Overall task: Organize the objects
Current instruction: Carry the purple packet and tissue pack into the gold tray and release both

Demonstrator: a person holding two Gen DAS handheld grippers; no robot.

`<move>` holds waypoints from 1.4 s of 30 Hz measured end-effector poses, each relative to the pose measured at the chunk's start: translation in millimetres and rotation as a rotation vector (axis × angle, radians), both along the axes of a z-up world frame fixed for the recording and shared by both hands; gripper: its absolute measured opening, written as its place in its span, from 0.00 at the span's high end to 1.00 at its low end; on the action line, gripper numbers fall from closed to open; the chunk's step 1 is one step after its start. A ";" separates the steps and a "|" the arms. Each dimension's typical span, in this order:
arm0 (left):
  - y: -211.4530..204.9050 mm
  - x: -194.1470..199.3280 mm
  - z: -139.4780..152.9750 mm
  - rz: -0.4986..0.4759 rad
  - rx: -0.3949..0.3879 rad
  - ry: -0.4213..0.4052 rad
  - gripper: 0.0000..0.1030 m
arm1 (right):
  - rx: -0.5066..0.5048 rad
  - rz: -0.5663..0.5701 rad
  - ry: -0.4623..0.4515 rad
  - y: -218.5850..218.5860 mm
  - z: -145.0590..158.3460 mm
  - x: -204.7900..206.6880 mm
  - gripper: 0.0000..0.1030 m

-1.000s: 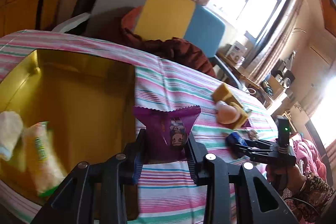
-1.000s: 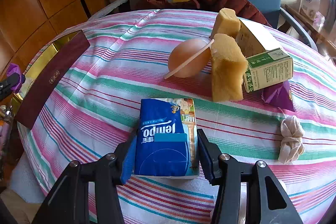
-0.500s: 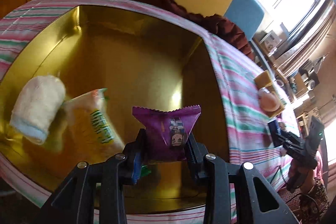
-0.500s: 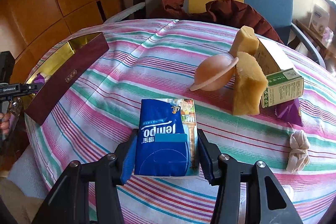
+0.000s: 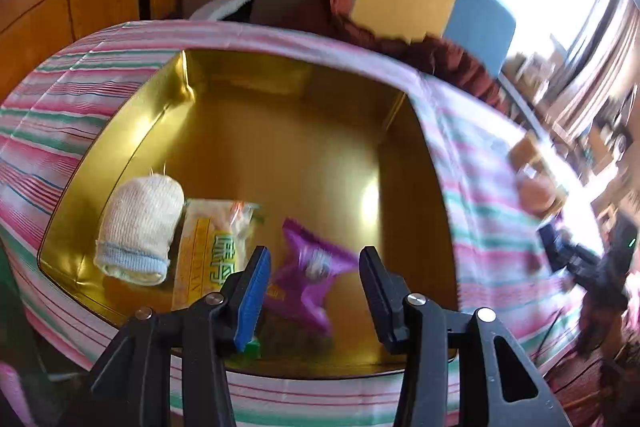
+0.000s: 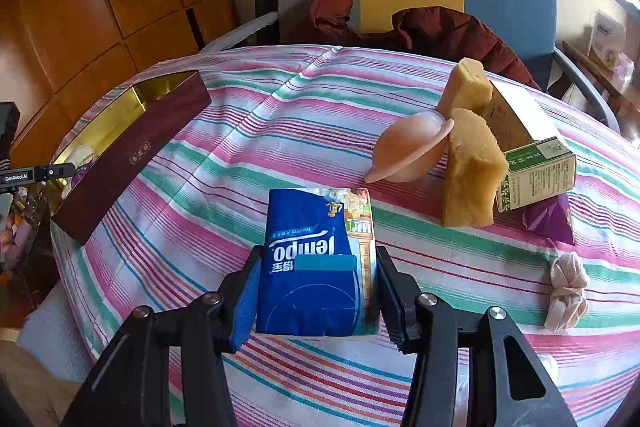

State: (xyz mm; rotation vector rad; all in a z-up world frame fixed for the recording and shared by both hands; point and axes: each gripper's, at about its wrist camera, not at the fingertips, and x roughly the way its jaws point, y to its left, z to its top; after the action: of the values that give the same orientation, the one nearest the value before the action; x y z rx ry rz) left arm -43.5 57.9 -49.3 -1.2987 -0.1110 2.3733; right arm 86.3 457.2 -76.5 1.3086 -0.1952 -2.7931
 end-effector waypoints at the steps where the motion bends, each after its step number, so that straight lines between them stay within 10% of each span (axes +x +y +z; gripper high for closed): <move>1: -4.9 1.3 3.9 0.030 0.049 0.013 0.55 | -0.002 -0.005 -0.001 -0.5 0.5 0.0 0.49; 8: -29.5 11.8 10.9 0.162 0.212 0.047 0.55 | -0.073 -0.043 -0.024 -17.8 7.3 -4.6 0.49; 20: -46.5 11.8 9.8 0.294 0.236 0.036 0.55 | -0.195 0.066 0.079 -127.6 56.8 -40.9 0.49; 30: -60.5 10.2 16.0 0.335 0.267 0.049 0.54 | -0.122 0.203 0.024 -244.3 60.0 -99.1 0.49; 42: -64.9 6.1 14.2 0.349 0.282 0.031 0.54 | 0.027 0.136 -0.020 -280.4 38.8 -119.9 0.41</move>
State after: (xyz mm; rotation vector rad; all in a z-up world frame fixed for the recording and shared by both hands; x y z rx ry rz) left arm -37.4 -7.0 -35.2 -1.1818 -0.6882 2.5404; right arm -33.6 176.8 -37.6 1.3039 -0.0669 -2.6797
